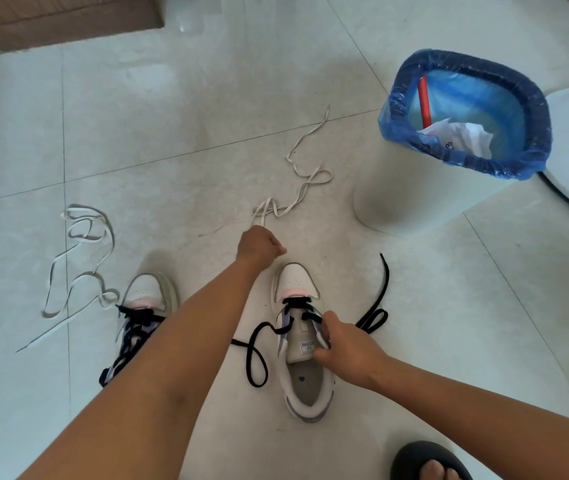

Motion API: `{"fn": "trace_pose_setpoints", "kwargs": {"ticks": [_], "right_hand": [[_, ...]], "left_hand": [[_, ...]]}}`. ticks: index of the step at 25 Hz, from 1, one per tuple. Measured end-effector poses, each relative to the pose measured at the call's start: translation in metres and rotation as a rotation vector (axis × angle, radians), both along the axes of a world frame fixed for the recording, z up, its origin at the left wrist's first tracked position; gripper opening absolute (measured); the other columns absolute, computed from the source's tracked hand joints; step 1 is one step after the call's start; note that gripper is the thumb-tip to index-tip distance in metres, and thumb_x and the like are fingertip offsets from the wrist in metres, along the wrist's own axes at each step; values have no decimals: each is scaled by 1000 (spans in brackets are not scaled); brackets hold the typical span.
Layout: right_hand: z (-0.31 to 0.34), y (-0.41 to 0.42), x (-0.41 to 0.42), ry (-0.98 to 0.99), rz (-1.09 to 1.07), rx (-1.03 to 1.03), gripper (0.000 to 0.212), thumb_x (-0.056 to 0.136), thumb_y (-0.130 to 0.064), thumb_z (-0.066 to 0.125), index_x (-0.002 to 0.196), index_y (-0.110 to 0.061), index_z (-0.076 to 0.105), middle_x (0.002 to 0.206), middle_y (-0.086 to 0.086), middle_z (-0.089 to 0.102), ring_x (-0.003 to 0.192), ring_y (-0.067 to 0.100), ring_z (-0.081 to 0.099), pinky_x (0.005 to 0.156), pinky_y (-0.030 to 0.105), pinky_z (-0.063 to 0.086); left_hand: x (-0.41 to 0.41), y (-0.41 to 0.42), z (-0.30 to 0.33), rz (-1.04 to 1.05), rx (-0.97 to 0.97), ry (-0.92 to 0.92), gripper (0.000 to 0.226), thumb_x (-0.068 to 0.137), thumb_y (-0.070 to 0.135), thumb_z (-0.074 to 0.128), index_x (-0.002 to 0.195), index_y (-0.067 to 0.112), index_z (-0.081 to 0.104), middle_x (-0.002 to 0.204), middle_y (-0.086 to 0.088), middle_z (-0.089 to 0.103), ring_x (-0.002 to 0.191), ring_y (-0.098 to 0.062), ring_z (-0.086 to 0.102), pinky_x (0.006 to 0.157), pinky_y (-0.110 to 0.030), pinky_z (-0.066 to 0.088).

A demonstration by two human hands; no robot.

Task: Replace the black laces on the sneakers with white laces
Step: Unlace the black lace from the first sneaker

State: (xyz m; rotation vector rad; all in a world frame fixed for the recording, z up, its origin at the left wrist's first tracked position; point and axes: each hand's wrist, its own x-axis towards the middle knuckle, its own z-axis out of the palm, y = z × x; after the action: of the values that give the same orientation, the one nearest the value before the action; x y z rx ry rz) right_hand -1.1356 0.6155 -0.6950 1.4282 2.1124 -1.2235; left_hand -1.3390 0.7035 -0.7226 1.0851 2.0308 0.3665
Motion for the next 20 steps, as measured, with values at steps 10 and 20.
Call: {"fn": "trace_pose_setpoints", "kwargs": {"ticks": [10,20], "right_hand": [[-4,2,30,-9,-100,23,32,83,-30,56,72,-30,26,64,-9,43,51,5,37,47,21,26],[-1,6,26,8,-73,25,33,83,-29,57,71,-30,26,65,-8,43,54,8,37,49,24,26]], "left_hand": [[-87,29,63,388,428,-4,12,88,-2,57,95,3,66,89,-18,67,56,-5,64,62,-21,54],[-26,-44,50,-549,-145,305,50,89,33,60,136,26,44,121,-3,64,122,-17,51,109,-45,28]]}}
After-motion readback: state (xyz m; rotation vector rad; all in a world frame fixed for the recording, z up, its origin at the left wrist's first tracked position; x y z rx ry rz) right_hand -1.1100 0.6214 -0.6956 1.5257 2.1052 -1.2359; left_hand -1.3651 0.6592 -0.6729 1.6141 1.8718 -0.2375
